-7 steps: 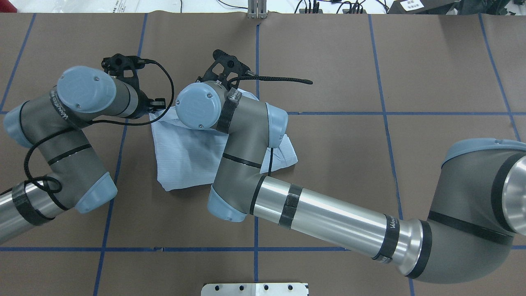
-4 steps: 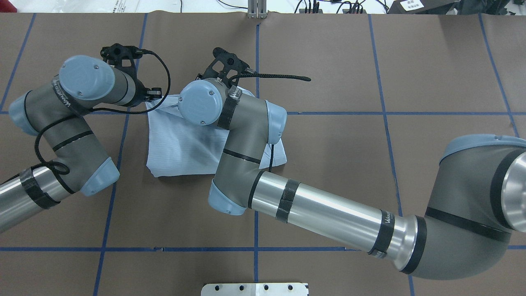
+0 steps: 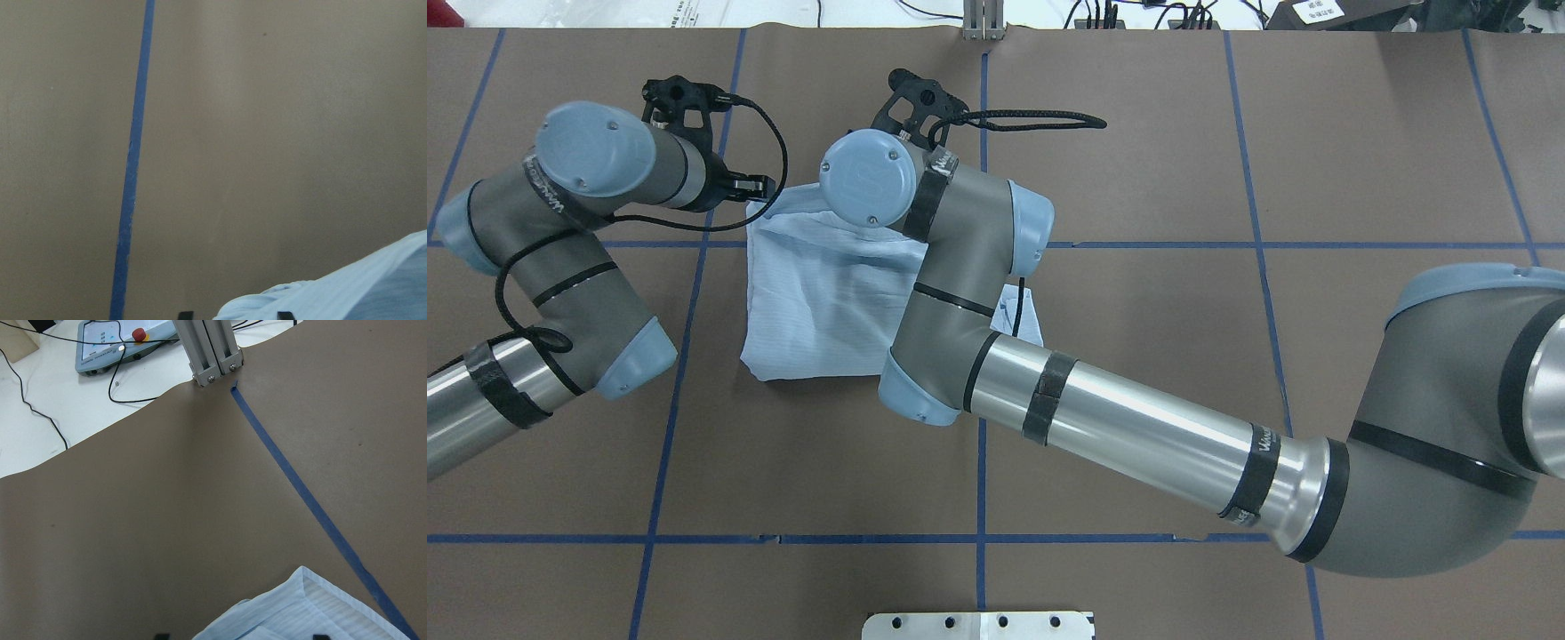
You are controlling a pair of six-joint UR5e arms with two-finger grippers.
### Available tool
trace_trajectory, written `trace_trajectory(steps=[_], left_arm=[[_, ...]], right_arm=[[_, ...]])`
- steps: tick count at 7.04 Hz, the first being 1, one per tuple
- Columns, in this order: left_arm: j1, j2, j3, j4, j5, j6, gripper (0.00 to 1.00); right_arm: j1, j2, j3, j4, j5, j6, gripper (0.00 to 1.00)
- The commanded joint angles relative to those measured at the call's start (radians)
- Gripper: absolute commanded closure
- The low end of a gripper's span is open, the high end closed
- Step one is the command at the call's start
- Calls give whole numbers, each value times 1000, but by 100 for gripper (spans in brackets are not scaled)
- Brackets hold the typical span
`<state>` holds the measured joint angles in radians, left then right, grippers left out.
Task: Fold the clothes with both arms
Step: 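Release the shirt and raise both grippers away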
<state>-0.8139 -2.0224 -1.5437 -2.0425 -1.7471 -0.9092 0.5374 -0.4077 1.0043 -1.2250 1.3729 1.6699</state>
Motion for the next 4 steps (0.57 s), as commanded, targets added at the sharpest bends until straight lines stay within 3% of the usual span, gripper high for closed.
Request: trace_trajectory(steps=[1,2,4], left_arm=[[-75,77,-114,5,-151,174,0],[-103,164,-193,7,-201,267,0],[-209,337,-307,13,-309,494,0]], right_arm=[[82,0,72,-144,182,-108,0],[145,-35,174,-304,298,-222,0],[308,-238,406,-402,490,-547,0]])
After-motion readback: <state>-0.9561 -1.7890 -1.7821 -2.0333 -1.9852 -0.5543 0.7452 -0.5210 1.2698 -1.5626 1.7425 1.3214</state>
